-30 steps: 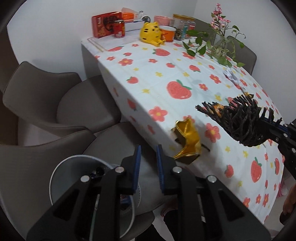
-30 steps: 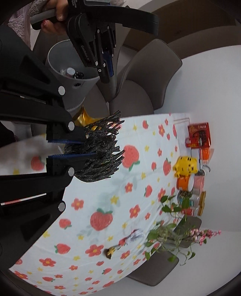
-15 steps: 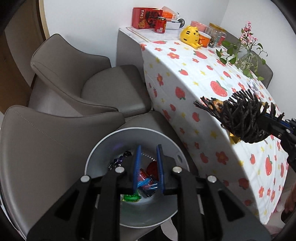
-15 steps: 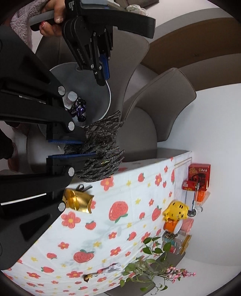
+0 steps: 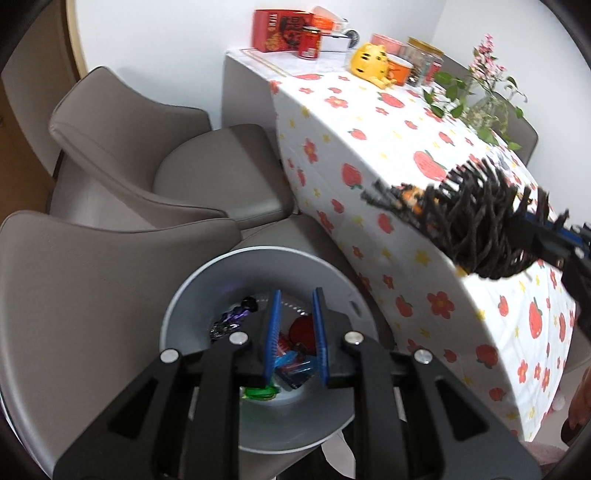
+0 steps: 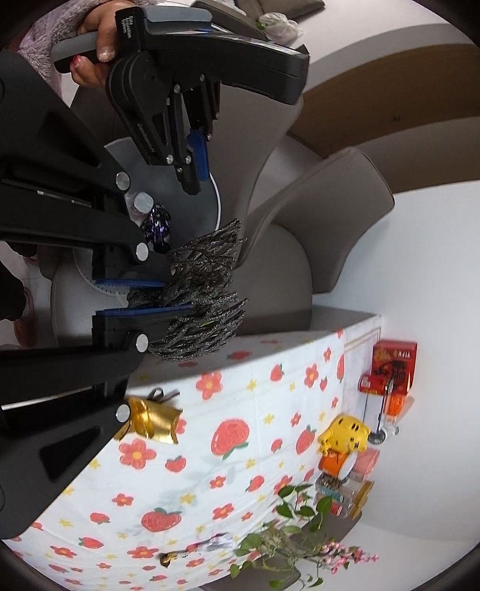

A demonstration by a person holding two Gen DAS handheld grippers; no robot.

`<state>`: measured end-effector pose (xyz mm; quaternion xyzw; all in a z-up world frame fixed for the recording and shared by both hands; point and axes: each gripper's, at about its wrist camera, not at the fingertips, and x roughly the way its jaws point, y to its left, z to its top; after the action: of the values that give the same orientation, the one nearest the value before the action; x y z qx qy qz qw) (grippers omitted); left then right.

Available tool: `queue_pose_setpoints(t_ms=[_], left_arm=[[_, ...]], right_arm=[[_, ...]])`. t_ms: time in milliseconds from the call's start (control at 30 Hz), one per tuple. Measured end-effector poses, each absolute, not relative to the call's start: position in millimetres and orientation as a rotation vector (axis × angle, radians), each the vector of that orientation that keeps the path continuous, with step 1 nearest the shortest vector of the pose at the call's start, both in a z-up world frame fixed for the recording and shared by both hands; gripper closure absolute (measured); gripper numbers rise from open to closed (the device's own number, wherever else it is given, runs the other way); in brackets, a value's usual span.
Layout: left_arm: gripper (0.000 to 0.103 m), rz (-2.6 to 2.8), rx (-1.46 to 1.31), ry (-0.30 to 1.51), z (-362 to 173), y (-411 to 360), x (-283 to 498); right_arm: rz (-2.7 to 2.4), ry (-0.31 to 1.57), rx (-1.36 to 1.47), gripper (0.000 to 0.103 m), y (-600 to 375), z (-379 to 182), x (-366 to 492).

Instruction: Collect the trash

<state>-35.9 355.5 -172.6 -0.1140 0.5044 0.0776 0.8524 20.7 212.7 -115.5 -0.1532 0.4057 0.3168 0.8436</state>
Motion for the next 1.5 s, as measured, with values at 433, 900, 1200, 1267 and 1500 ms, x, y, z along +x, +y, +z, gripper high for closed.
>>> queue_pose_setpoints(t_ms=[433,900,1200,1267,1500], left_arm=[[0.047,-0.036,-0.139,1.052,-178.4,243.4,36.2],[0.037,-0.006,-0.112,1.135,-223.2,158.9,118.1],[0.058,0.005,-0.149,1.205,-252.6,154.9,117.4],[0.058,-0.001,-0.181,1.201,-250.5,158.4,114.3],[0.058,0.015,-0.211,1.148,-225.4,186.8,91.4]], right_arm=[[0.411,0.86,-0.246,0.095,99.3,-114.7,79.8],[0.396,0.901,-0.23,0.095,29.2,-133.3,126.1],[0.419,0.921,-0.24,0.095,26.4,-140.1,130.1],[0.425,0.922,-0.244,0.095,29.4,-139.7,127.8],[0.465,0.907,-0.25,0.095,53.4,-129.9,111.6]])
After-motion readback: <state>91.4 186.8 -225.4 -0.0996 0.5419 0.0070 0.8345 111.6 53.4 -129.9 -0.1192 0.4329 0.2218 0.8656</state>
